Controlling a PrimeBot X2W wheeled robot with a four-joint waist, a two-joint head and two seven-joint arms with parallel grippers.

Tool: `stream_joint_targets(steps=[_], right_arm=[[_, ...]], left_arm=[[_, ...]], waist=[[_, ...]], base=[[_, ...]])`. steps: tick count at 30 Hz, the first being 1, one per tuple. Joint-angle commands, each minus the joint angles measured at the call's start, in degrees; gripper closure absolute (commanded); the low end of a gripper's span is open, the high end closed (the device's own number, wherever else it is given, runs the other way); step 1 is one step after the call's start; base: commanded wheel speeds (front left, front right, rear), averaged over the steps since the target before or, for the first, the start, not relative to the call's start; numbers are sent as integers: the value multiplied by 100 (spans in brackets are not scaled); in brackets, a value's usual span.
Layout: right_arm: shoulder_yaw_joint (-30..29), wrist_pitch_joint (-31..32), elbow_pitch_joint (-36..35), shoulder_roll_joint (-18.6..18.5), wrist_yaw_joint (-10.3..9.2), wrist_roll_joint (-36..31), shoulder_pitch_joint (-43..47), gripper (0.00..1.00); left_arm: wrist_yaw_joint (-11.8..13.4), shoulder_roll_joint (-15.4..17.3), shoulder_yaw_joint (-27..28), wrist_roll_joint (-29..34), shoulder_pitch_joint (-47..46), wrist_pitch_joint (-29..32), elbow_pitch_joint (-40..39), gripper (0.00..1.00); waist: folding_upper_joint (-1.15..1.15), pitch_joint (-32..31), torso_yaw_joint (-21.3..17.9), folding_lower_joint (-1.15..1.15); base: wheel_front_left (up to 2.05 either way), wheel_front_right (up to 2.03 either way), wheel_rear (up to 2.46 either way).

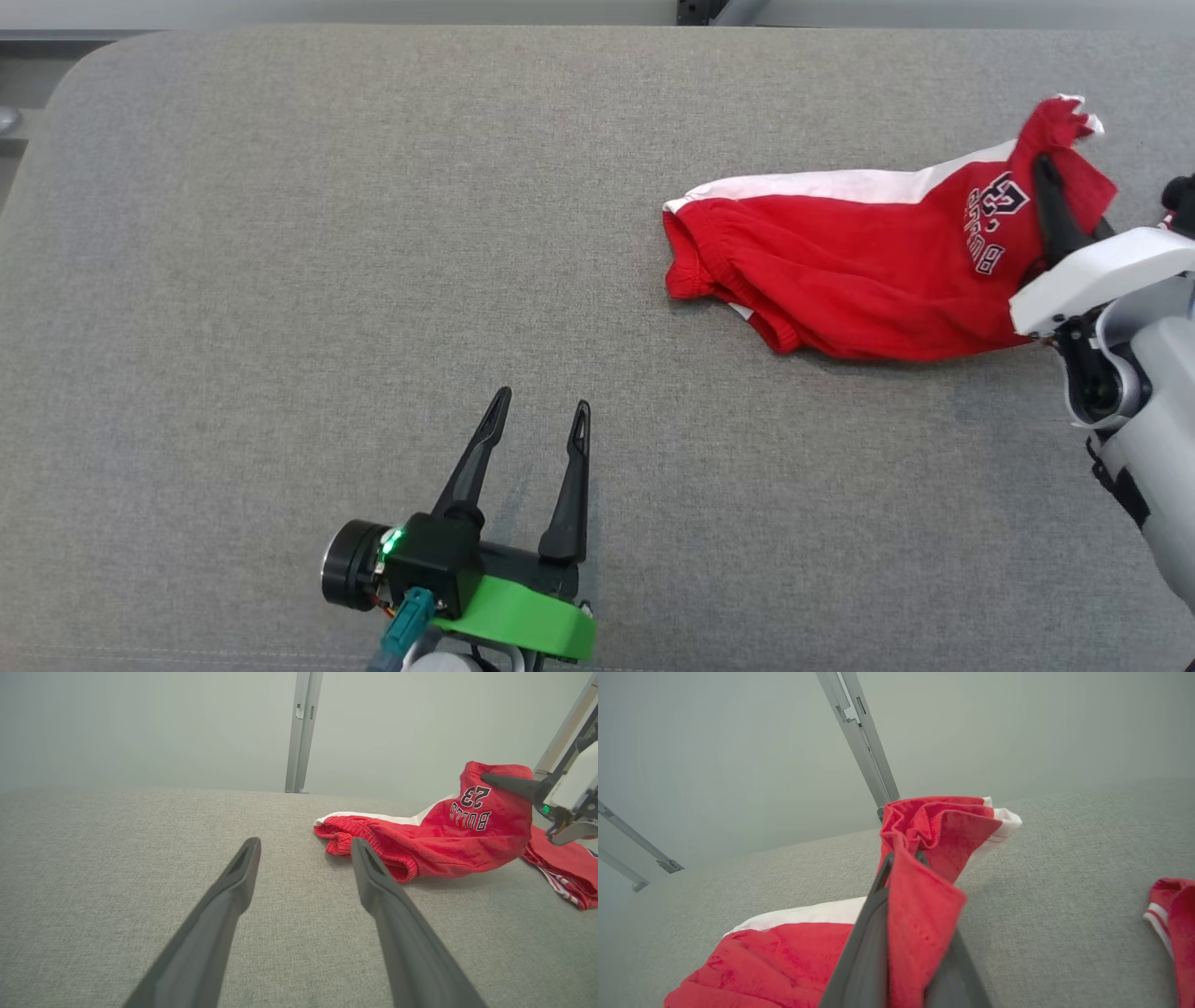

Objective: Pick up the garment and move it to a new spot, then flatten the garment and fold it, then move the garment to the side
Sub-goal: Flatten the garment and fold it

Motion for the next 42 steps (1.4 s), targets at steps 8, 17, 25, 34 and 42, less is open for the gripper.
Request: stream_joint_targets(steps=[8,17,25,34,42], right_arm=[[596,6,-385,478,-5,-53,-236,100],[1166,299,126,1315,-3,11,-619,100],[1542,373,454,1663,-3,108,-627,85],[1813,331,187,2019,-3,668,-194,0],[2137,14,-870,1689,-3,651,707,0]], left_arm=[[16,6,-33,-122,75,-23,29,0],[58,6,-158,-317,-35,-23,16,0],[99,6,-148,-326,-80,-23,31,0],[113,6,-91,-287,-11,-23,92,0],[73,7,113,-216,179,-23,193,0]], waist=[[0,-113,165,0],[0,-48,380,0],[0,12,442,0],[0,-117,257,0],[0,-462,-123,0]], base=[[0,0,0],[0,0,0],[0,0,0],[0,0,0],[0,0,0]])
